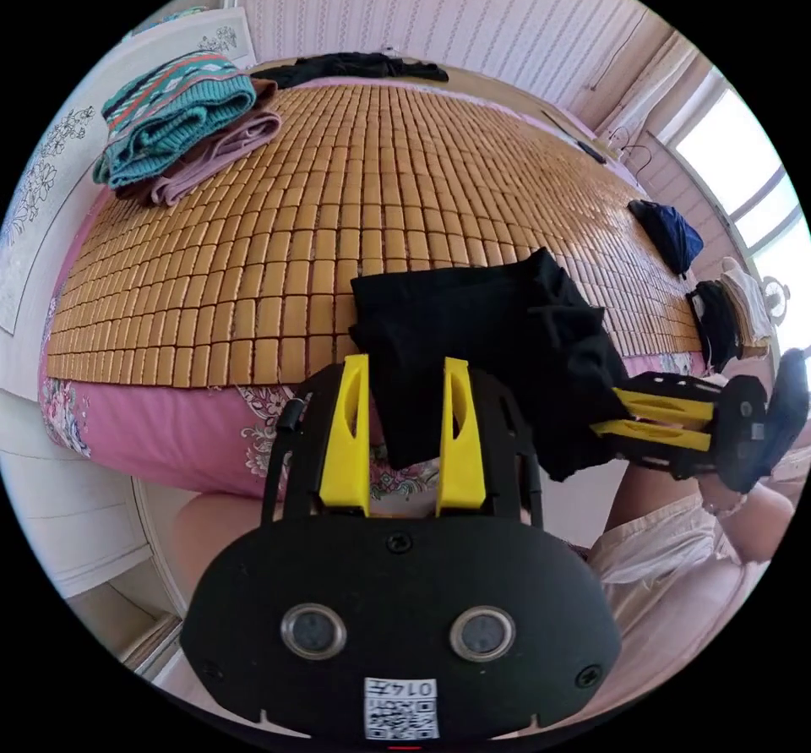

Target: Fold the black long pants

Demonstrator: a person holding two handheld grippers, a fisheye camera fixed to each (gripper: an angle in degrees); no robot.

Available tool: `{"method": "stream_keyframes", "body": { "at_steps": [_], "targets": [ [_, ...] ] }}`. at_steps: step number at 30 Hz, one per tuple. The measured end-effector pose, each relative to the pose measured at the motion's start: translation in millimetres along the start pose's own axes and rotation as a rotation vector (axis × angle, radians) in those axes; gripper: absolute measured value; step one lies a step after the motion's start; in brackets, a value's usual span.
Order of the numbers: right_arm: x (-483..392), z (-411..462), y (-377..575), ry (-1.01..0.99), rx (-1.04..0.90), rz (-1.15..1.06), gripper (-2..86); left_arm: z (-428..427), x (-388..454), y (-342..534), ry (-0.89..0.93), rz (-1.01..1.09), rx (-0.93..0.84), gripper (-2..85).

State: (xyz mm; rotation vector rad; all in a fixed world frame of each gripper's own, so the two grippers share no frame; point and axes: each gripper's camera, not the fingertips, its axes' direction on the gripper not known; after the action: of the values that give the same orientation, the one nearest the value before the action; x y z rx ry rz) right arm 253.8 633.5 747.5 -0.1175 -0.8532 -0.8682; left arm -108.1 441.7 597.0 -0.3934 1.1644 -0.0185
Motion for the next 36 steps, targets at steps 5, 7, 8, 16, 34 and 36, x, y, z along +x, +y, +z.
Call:
{"method": "stream_keyframes", "body": {
  "at_steps": [5, 7, 8, 16, 34, 36],
  "targets": [
    [96.0, -91.6, 77.9, -0.113, 0.233, 0.327, 4.4, -21.3, 13.0, 7.5, 0.011, 0.086, 0.024, 2.6],
    [137.5, -129.4, 121.8, 0.011, 0.246, 0.531, 4.7, -54.9, 21.5, 25.1, 0.076, 0.114, 0.114, 1.8],
    [145.7, -138.1, 131.5, 0.064, 0.235, 0.590, 4.3, -64.0, 25.9, 31.2, 0.091, 0.131, 0.142, 1.8],
    [160.9, -200.4, 162.0, 0.251, 0.296, 0.699, 6.8, -96.1, 127.3, 125.6, 0.270, 0.566, 0.088, 5.1],
    [68.5, -149.6, -11.0, -0.185, 0.009, 0.487, 6.0, -47.8, 21.1, 56.0, 0.064, 0.062, 0.090, 11.3],
    [70.7, -167.5, -14.2, -0.209, 0.010, 0.476, 1.3, -31.6, 22.2, 39.0, -0.004, 0.036, 0.072, 13.1]
  ]
}}
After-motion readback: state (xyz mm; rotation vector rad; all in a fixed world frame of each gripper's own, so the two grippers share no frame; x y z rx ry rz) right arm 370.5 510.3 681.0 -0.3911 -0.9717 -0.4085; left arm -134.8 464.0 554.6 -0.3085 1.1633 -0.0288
